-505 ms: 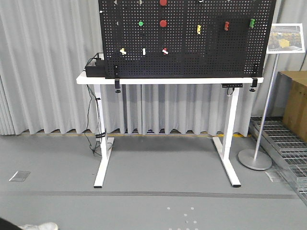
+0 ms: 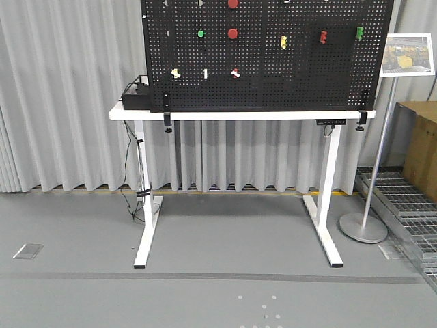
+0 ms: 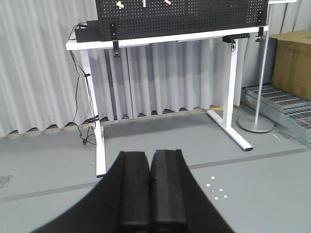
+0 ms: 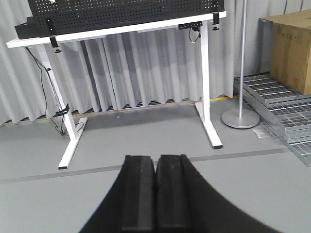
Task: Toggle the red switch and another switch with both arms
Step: 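Drive the base forward up to the black pegboard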
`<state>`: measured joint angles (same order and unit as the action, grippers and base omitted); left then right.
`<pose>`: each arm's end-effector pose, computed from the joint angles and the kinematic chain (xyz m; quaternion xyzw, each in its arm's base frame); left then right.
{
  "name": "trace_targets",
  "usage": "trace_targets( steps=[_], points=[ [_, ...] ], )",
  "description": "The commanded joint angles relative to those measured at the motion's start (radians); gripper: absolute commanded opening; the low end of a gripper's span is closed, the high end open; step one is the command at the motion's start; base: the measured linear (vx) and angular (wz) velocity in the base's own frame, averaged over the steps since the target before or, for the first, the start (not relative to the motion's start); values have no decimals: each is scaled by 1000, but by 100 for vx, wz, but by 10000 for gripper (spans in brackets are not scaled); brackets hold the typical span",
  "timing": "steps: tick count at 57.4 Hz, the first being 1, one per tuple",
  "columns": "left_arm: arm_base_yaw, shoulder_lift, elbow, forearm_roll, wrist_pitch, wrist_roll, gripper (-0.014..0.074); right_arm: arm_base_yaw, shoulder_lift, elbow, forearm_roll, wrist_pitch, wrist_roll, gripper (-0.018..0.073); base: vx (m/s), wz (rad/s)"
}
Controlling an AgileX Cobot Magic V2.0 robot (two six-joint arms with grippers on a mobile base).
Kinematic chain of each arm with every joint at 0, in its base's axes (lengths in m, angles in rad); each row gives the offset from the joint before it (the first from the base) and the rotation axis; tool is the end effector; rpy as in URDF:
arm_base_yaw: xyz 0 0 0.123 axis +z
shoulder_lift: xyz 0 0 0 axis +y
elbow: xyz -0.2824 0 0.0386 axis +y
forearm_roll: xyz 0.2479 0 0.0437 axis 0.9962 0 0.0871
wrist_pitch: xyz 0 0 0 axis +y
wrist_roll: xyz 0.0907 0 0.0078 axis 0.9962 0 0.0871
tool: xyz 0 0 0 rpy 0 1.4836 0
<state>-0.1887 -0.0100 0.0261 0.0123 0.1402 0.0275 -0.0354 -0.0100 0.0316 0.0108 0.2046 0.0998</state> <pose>0.0556 -0.0105 0.1921 0.0827 0.7264 -0.0502 0.6804 0.0561 -0.0018 0.1844 0.0542 0.7526 0.0254 0.6558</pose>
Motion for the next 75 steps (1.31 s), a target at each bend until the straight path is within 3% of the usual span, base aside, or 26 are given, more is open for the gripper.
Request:
trace_targets(
  steps=[1,34,75],
  points=[
    [2,-19,20,0,-79,-12,3,-7,-12,5,-11,-86,-3,-6,0,0],
    [2,-19,20,0,-79,-12,3,-7,-12,5,-11,-84,-3,-6,8,0],
    [2,-19,20,0,-79,-12,3,-7,-12,5,-11,-84,-3,-6,40,1]
  ],
)
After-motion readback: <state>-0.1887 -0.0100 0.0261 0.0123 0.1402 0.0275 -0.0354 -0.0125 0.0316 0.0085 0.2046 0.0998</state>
